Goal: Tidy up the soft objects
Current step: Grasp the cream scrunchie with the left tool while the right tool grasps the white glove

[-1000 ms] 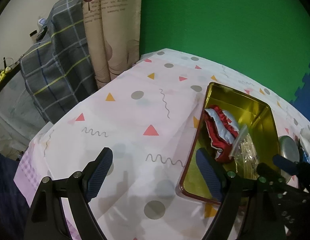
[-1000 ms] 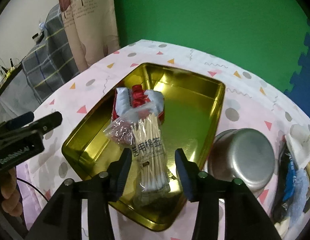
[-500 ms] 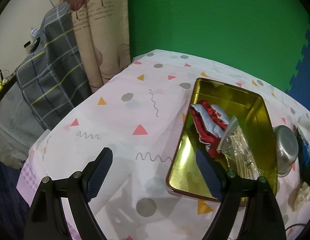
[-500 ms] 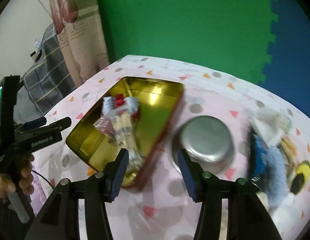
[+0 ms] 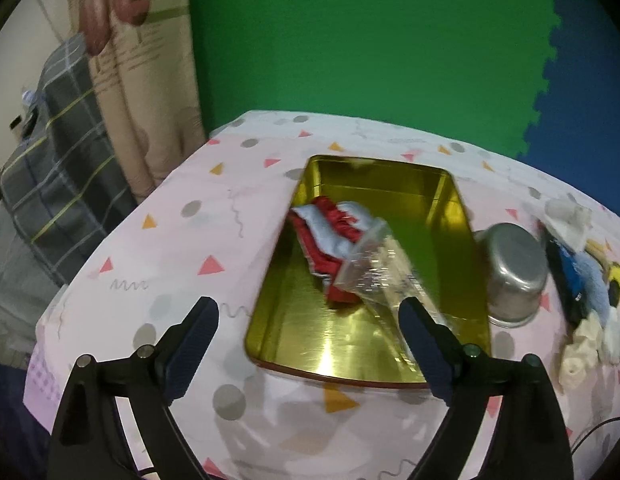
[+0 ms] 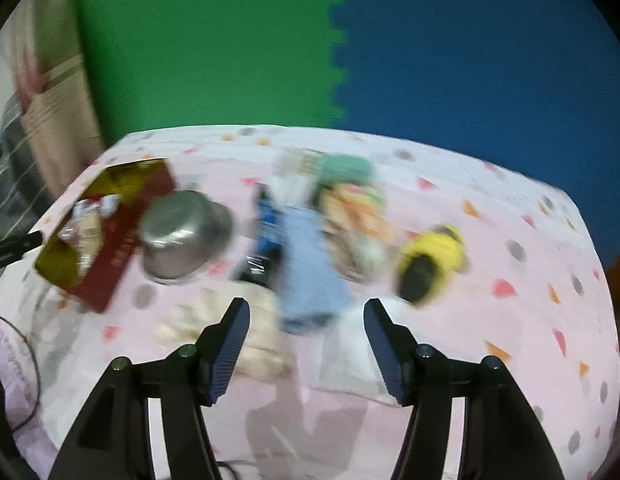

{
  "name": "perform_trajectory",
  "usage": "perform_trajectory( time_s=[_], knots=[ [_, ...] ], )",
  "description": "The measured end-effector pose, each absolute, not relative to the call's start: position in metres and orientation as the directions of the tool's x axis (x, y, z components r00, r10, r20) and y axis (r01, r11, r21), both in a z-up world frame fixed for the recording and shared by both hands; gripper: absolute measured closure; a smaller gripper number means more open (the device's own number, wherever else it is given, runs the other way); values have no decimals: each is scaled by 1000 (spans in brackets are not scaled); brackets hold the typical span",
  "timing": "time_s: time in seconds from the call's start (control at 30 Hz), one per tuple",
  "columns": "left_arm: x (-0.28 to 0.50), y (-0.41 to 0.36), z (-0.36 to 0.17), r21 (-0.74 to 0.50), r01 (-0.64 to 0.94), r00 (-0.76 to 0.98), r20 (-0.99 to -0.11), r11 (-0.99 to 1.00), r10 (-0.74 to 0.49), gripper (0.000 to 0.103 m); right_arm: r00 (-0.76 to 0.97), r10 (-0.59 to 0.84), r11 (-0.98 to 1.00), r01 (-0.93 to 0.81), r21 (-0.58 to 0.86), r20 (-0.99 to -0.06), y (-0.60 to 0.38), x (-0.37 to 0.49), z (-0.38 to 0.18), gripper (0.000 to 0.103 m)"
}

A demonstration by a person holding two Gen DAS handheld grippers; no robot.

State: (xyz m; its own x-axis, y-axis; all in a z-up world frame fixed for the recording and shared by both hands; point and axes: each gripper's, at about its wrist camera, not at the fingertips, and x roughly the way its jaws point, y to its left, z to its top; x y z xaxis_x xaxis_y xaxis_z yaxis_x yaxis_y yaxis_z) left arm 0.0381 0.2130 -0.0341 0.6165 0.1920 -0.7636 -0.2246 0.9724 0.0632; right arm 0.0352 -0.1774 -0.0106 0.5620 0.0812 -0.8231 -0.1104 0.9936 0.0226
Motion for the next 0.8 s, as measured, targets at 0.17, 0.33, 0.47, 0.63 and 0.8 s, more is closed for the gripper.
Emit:
perform_trajectory(
  time_s=[0.17, 0.33, 0.47, 0.63, 0.8],
  knots=[
    [36, 191, -31, 81, -158, 633, -756, 984, 164, 10, 555, 49, 998, -68, 14, -830, -211, 30, -26, 34],
    [33, 162, -30, 91, -76, 642, -758, 993, 119, 10, 538, 61, 997, -74, 25, -841, -222, 37, -44, 33],
    [31, 135, -32, 93, 8, 641, -765, 996, 66, 9, 532, 88, 994, -96, 43, -842, -222, 40, -57, 33],
    [30, 99, -36, 94, 107, 627, -779, 990, 6, 9, 519, 115, 991, -117, 63, -847, -219, 44, -73, 33],
    [30, 62, -45, 63, 211, 600, -796, 975, -78, 9, 518, 150, 987, -125, 99, -842, -223, 46, -80, 32]
  ],
)
